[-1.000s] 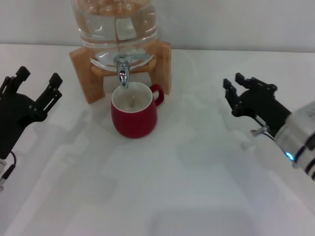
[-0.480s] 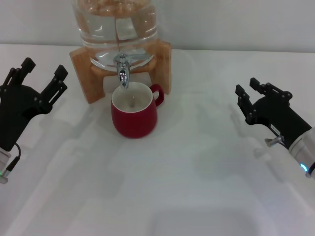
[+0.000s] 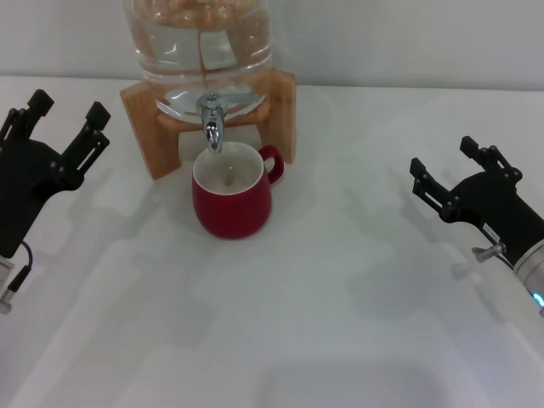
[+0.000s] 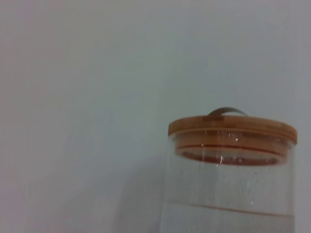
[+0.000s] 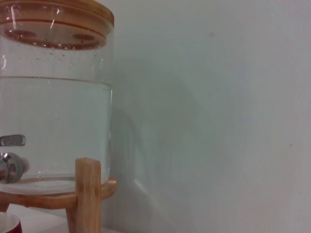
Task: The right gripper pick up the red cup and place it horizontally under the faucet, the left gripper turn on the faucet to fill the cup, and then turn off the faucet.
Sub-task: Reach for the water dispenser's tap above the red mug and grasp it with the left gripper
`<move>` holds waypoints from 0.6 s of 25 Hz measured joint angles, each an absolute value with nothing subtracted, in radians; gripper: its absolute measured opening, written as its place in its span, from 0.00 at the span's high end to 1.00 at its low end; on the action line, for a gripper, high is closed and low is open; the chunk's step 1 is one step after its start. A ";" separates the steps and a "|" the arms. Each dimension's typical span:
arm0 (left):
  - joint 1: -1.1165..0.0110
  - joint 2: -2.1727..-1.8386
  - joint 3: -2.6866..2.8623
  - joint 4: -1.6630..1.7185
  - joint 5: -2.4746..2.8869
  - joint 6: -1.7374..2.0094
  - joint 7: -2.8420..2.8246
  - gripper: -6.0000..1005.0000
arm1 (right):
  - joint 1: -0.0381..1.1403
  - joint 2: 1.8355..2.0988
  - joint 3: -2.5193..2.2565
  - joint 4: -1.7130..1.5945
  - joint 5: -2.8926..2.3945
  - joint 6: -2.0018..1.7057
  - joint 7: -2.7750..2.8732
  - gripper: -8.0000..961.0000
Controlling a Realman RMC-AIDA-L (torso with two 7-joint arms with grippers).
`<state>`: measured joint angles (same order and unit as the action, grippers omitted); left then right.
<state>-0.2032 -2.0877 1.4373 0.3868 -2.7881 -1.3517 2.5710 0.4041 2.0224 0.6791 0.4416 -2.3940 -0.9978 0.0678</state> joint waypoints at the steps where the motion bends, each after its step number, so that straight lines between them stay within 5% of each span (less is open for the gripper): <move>1: -0.203 -2.088 1.437 0.387 -2.789 -1.357 2.571 0.15 | 0.403 2.022 0.679 0.441 -2.394 -1.003 0.068 0.21; 3: -0.205 -2.086 1.437 0.387 -2.789 -1.364 2.571 0.15 | 0.401 2.022 0.678 0.440 -2.395 -1.011 0.068 0.13; 15: -0.214 -2.083 1.437 0.395 -2.790 -1.371 2.571 0.15 | 0.393 2.022 0.671 0.440 -2.402 -1.029 0.098 0.11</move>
<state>-0.2137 -2.0830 1.4373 0.3945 -2.7904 -1.3714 2.5709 0.3926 2.0217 0.6708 0.4400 -2.4019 -1.0294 0.0975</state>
